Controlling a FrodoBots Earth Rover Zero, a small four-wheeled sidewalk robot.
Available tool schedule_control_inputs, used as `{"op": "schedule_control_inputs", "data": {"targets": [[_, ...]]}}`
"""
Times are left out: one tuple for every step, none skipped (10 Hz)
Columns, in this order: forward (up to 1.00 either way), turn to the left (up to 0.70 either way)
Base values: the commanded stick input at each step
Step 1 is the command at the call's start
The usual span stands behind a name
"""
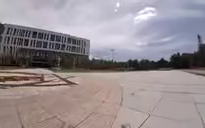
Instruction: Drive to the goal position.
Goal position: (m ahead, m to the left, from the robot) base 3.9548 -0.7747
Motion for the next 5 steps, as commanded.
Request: {"op": "schedule_control_inputs", "data": {"targets": [[0.70,0.00],[0.70,0.00],[0.70,0.00],[0.70,0.00],[0.70,0.00]]}}
